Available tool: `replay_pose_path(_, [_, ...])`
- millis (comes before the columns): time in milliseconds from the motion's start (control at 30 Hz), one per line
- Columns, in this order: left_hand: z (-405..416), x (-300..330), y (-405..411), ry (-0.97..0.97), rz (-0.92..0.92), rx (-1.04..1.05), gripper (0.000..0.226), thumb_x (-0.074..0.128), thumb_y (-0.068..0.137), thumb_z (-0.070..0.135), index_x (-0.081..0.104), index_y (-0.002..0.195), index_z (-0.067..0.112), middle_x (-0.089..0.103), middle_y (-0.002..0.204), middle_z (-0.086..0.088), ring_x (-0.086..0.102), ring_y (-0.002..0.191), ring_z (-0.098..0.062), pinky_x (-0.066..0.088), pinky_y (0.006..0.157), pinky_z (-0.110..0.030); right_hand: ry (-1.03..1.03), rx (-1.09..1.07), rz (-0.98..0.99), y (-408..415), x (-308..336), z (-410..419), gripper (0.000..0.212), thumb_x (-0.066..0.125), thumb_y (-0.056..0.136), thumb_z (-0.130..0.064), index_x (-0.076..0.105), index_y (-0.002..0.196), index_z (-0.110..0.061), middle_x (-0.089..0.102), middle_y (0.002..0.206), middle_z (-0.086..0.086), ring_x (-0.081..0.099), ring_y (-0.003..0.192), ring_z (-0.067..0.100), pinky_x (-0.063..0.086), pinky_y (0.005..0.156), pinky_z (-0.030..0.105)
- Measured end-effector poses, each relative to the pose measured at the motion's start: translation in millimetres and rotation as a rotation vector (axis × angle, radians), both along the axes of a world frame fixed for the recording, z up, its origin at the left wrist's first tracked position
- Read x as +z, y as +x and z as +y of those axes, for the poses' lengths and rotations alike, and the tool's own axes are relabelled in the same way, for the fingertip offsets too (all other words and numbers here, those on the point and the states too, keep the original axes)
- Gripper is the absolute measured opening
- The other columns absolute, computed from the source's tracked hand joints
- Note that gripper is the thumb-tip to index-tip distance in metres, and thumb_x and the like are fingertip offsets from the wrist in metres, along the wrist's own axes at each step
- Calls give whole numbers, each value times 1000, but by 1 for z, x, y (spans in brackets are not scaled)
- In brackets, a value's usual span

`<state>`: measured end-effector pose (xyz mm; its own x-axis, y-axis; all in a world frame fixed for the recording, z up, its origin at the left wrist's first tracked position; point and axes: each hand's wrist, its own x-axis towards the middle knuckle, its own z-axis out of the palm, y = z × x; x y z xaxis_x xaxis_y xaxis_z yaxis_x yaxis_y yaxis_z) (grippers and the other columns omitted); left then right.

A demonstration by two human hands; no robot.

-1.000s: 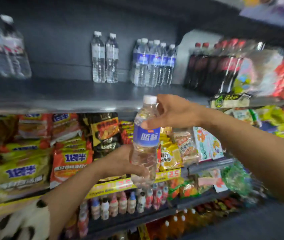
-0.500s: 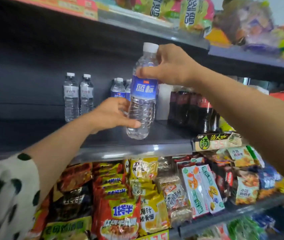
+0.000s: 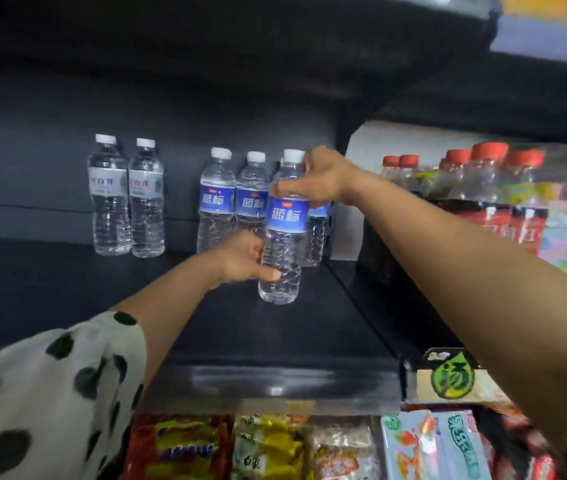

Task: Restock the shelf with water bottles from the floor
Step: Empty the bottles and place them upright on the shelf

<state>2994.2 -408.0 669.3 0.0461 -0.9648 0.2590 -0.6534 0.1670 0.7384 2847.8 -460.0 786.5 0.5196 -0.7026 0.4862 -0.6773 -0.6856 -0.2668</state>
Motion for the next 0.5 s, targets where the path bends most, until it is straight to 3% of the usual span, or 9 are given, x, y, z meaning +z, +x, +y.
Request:
replay_pose_path(67, [-13,-2,-1,11,-14,31,29,77,78,8,67,105,2,72,105,-8,67,99,-22,52,93,-34,21,3,-11,3,-2,-18,56,74,68,-52,68,85,2,72,79,18,66,67,26,56,70,41])
replay_pose_path(167, [-23,-1,-5,4,-14,72,12,74,81,5,65,84,12,69,85,1,65,81,-11,52,75,-15,57,20,4,5,-2,-37,53,75,69,-51,68,86,-1,73,81,13,70,72,25,58,71,38])
replay_pose_path(300, [-37,-5,-6,-46,-99,212,30,81,75,24,55,72,9,59,75,-8,58,72,-21,45,70,-30,184,35,20,4,5,-47,53,79,71,-47,66,94,-1,71,86,12,69,68,23,57,60,28])
replay_pose_path(400, [-43,-7,-7,-37,-106,256,43,84,70,30,62,79,-5,68,82,-23,69,80,-33,56,78,-44,254,9,57,4,11,-51,50,78,73,-43,63,100,-3,70,92,12,68,67,22,58,62,28])
replay_pose_path(500, [-47,-3,-10,-16,-168,287,41,83,71,33,54,59,6,63,64,-13,62,63,-26,48,63,-31,307,20,38,9,13,-57,55,80,72,-37,61,109,-2,70,103,14,70,81,25,59,80,37])
